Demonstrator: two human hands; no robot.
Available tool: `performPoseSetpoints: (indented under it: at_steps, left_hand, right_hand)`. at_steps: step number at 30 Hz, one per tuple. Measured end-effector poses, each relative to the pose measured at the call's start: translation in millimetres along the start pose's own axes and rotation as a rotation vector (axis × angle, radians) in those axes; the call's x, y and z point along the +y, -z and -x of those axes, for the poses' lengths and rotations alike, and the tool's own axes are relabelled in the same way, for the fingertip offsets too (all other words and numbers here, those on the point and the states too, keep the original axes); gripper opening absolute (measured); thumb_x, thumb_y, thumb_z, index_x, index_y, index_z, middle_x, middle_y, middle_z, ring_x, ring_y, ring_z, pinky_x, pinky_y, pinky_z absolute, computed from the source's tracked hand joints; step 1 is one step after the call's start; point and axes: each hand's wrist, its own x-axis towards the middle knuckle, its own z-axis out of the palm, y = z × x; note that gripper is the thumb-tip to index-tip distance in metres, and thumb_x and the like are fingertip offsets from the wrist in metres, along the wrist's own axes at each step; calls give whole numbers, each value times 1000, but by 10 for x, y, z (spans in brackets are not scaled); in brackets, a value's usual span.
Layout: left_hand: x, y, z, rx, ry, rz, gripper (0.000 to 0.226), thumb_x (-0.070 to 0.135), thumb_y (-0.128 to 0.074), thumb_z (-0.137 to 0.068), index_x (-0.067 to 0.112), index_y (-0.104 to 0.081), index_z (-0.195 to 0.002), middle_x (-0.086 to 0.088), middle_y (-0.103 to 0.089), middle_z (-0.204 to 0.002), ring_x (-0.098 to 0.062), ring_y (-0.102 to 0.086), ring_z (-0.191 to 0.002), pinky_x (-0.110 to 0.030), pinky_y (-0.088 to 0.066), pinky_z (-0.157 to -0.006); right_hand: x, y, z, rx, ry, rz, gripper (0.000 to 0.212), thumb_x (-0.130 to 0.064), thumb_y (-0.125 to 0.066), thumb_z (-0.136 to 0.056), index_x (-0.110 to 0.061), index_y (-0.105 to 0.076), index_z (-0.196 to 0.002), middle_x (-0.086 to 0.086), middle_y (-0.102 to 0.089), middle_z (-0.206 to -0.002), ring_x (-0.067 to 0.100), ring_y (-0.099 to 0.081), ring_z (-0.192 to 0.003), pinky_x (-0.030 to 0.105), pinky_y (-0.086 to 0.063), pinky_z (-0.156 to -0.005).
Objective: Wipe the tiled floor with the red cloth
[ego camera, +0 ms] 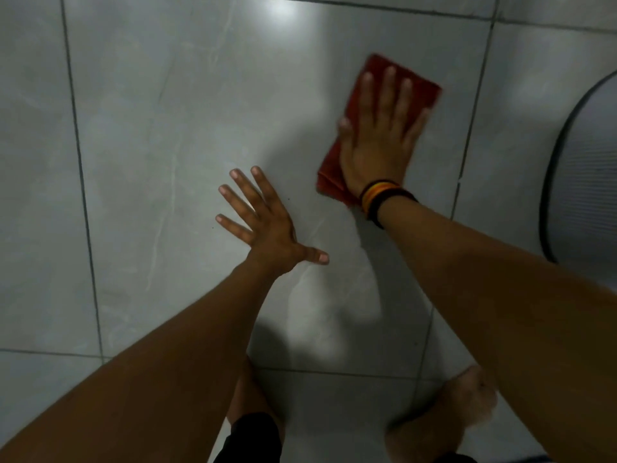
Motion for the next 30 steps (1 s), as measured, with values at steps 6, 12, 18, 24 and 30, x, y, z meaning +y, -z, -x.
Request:
performPoseSetpoints:
  at_steps: [6,12,18,24,30]
  left_hand:
    - [77,60,43,-18,40,-14,189,78,-92,-35,5,35,-155,-29,46,-158,-56,42,-144,-81,23,-107]
    - [55,52,55,7,5,7,188,80,-91,-34,5,30,-157,-30,40,-161,-58,38,-145,-80,23,-105]
    - [12,25,50,36,-36,-2,187,82,-88,-34,5,29,-158,-31,39,-161,-58,39,-144,-81,24,-102]
    - [37,15,51,40,9,-76,190,72,-96,-33,9,35,-156,-28,42,-161,-55,39,-146,-83,17,-110]
    - [29,78,145,33,25,-127,184,67,-97,-40,13,35,-156,-24,43,-162,-49,38,-149,-79,14,-114]
  right_hand:
    - [642,-175,1008,-171,563,135,67,-50,-34,-106,-27,-7,-164,5,-3,-173,30,1,-160,66,-6,-125]
    - [1019,-351,2295,-283,252,108,70,-49,-33,-105,-21,-7,-164,11,-1,-172,37,5,-159,71,-7,-123]
    - [791,-229,1133,-138,388,43,61,-42,-31,-107,-27,-11,-163,3,-7,-173,29,-1,-160,56,2,-126]
    - [1141,157,232,-68,105,-47,63,-50,-22,-107,-28,-5,-163,1,1,-174,26,4,-160,59,4,-127]
    - [1562,37,1140,15,-522,-173,69,-52,-17,-105,-21,0,-164,4,4,-173,27,5,-160,64,-5,-125]
